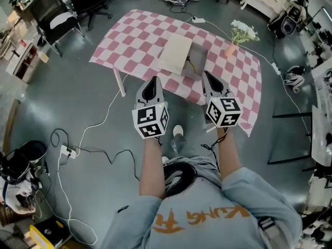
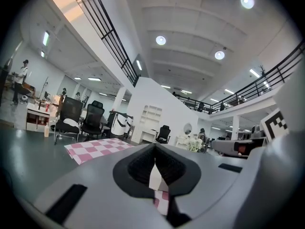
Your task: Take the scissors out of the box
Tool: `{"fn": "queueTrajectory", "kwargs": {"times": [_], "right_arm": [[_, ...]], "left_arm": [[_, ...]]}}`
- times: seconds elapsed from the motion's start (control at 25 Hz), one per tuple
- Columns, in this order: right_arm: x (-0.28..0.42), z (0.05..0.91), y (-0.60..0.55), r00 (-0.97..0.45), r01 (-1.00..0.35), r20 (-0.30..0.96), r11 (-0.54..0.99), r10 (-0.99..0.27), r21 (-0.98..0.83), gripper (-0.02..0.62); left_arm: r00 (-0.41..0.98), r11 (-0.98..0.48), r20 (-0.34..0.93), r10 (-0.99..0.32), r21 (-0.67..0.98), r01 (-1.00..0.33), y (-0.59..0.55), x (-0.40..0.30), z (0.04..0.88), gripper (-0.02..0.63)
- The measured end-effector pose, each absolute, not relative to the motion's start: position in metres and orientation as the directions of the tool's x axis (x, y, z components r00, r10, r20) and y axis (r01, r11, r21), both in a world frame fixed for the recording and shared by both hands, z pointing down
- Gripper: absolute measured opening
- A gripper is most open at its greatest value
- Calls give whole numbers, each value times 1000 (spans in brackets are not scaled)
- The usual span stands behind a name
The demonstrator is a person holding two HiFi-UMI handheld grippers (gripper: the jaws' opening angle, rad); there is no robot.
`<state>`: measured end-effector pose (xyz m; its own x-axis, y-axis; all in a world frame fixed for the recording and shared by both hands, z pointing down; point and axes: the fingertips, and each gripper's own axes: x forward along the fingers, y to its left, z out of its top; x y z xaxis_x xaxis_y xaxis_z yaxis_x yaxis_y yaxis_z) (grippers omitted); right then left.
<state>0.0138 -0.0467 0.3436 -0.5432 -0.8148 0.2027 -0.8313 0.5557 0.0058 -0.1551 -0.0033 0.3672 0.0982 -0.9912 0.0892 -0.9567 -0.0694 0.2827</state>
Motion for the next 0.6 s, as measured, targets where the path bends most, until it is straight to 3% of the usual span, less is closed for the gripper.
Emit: {"fn": "queueTrajectory", "kwargs": {"times": [0.32, 0.6], "right_arm": [[-6, 349, -71, -585, -805, 196, 592, -787, -28, -2], [20, 374, -114, -556, -829, 232, 554, -798, -79, -3]], "left_arm": [[51, -19, 115, -992, 266, -964, -17, -174, 373, 20], [98, -54, 176, -980, 242, -969, -58, -145, 396, 20]]}}
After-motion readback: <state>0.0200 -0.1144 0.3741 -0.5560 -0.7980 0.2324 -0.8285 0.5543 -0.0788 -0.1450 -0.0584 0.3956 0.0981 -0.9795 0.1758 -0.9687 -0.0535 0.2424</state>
